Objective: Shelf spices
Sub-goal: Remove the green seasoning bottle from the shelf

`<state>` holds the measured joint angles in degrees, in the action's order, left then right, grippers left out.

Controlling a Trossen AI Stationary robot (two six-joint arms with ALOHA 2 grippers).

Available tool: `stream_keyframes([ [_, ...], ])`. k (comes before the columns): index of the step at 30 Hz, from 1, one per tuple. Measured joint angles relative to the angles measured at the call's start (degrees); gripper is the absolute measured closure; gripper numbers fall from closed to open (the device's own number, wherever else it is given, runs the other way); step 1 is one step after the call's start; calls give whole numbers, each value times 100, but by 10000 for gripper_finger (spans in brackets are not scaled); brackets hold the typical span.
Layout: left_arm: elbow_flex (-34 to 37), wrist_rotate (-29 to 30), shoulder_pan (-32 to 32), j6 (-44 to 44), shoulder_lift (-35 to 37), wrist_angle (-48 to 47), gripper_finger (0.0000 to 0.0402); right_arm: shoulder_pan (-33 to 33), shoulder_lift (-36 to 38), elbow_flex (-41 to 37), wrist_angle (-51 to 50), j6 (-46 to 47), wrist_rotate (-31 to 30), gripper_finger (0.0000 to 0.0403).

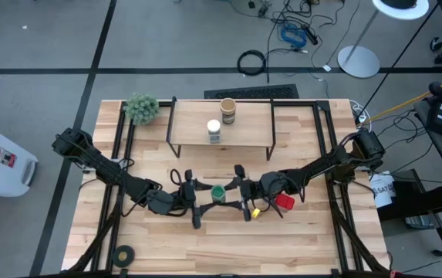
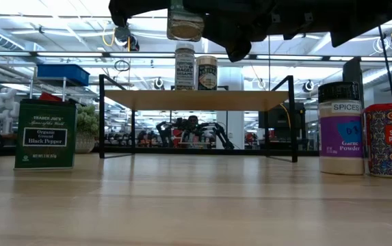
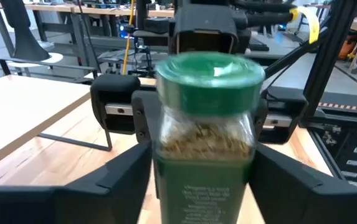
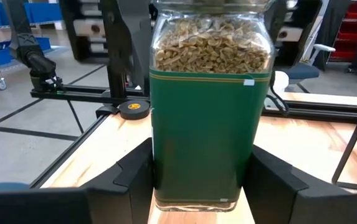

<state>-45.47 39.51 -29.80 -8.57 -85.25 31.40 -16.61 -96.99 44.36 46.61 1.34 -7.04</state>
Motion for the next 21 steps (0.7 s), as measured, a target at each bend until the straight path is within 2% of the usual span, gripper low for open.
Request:
stream_keyframes([
  [6,0,42,4,-11,3,16,73,-6,-7,-4,-21,-3,17,217],
  [10,0,43,4,25,132,-7,45,-4,-7,-4,-46,5,13,215],
  [14,0,-32,0,114,396,-237,35,-2,-7,-4,-49,46,3,217],
  [21,-2,-783,-5,-387,1037,-1101,34,-2,-7,-4,-199,98,-7,215],
])
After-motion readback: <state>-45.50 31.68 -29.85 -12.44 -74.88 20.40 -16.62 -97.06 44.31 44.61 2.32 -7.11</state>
